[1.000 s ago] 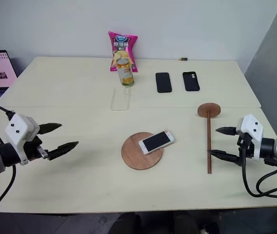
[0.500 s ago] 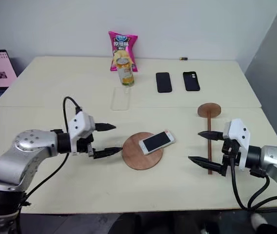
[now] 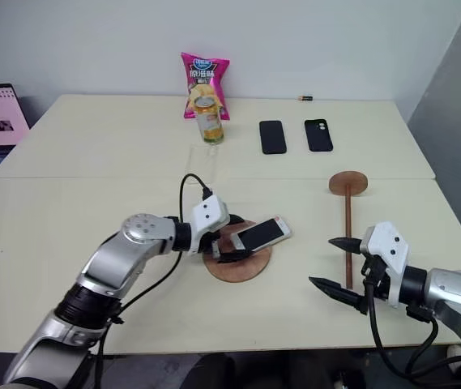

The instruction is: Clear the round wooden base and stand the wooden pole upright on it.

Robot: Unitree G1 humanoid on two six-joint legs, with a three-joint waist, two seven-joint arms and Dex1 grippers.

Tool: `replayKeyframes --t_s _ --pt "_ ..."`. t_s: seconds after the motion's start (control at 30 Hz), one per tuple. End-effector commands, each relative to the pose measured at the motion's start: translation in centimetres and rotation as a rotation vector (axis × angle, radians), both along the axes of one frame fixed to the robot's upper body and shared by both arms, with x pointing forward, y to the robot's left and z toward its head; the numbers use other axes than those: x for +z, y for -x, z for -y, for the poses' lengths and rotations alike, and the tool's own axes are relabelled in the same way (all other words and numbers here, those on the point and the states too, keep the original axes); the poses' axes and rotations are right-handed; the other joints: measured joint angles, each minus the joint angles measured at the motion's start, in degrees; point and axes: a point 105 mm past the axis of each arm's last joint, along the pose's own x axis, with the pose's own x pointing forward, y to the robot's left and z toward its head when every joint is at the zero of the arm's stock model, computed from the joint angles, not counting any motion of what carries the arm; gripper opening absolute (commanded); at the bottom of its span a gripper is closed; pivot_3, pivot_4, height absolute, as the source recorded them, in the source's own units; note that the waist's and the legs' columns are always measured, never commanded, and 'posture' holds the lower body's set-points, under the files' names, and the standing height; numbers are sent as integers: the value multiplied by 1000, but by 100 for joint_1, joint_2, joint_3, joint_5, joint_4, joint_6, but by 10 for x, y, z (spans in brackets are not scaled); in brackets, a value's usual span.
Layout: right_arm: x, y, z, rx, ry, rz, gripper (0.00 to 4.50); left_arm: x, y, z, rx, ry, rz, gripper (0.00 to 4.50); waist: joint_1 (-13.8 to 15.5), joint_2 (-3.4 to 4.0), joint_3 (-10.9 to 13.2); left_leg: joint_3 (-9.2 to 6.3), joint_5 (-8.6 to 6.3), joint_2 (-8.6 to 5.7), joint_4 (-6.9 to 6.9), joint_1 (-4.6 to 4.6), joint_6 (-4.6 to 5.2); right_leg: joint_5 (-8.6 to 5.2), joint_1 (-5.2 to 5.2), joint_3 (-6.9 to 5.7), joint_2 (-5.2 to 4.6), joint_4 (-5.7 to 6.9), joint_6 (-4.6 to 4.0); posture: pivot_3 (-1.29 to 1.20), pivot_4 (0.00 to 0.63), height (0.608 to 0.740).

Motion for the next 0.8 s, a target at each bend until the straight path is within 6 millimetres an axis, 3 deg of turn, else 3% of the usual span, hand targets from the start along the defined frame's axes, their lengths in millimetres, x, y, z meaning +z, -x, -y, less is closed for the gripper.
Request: replayKeyframes --t_s 0.03,0.23,0.57,0.8 --pt "9 3 -2 7 7 56 4500 4 -5 9 18 -17 42 4497 0 0 0 1 0 0 0 1 0 0 0 1 0 0 0 0 150 740" --pt "10 5 -4 34 13 64 4500 -6 -11 24 57 -15 13 4497 12 -1 -1 0 0 -3 2 0 0 0 2 1 -1 -2 1 0 150 740" --pt "14 4 -9 54 16 81 4500 -18 -8 22 100 -35 -76 4497 4 -1 -9 -2 1 -2 2 4 -2 0 6 -1 0 -1 2 0 150 740" --pt "19 4 -13 68 10 87 4500 -18 -6 21 82 -34 -84 3303 6 1 -12 -2 2 -2 1 6 -3 0 7 0 0 -1 2 0 150 740"
